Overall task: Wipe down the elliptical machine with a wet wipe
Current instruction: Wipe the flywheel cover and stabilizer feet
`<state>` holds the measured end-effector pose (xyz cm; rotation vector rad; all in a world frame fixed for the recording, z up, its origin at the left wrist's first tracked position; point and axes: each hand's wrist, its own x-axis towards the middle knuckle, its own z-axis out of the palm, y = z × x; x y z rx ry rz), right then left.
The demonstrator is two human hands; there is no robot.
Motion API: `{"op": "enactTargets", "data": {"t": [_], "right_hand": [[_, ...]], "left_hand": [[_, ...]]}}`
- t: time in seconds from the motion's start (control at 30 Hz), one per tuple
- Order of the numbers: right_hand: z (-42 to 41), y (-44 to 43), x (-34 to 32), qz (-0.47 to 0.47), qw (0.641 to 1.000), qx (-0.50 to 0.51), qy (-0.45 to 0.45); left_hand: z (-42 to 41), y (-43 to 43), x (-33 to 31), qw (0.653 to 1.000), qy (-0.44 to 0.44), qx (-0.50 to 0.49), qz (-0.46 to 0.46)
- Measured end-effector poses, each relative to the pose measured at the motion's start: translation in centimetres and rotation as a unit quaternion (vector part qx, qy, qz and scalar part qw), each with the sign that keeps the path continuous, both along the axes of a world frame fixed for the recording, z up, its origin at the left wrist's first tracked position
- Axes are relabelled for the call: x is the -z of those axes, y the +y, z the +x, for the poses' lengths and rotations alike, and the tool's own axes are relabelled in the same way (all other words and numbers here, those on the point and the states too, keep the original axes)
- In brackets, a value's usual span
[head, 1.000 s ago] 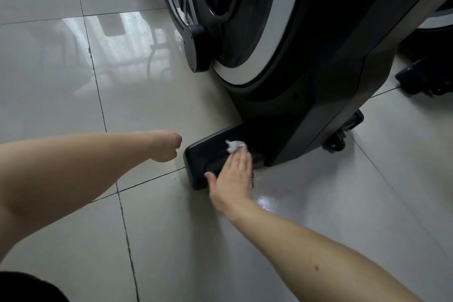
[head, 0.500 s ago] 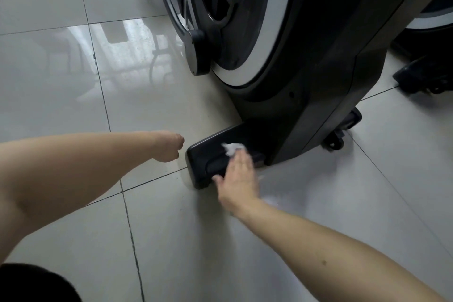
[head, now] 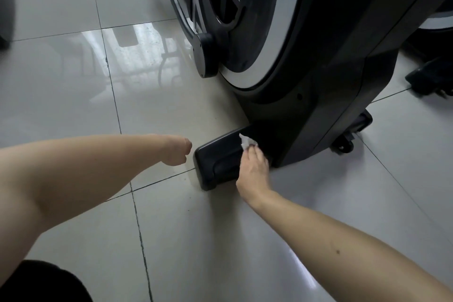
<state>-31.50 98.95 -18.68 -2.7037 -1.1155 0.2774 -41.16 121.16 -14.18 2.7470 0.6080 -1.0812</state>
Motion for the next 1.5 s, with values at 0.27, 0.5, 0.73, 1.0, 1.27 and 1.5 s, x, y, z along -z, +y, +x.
{"op": "enactTargets", "data": {"t": [0.27,0.5,0.73,1.0,1.27,1.5], "right_hand": [[-4.5,3.2,2.1,0.189,0.981,-0.042,0.025],[-6.0,1.7,3.4,0.219,0.968,-0.112,0.044],[-4.4,4.0,2.6,0.236,0.964,-0.108,0.065],[6.0,8.2,0.1,0.081,0.995,0.064,-0.012],[-5.9,6.6,-3.7,0.035,0.955,-0.079,0.284],[-7.5,4.5,-23.1,0.148,0.802,0.300,0.495]], "left_hand": [[-0.3,0.0,0.4,1.000,0.005,-0.008,-0.002],[-0.4,0.0,0.7,1.000,0.002,-0.017,-0.007],[-0.7,0.5,1.1,1.000,0.001,-0.020,-0.008],[-1.6,2.4,1.9,0.997,0.011,-0.078,-0.024],[-4.2,0.1,-4.4,0.985,0.072,-0.146,-0.053],[-5.7,-3.7,-19.9,0.937,-0.036,-0.289,-0.196]]}}
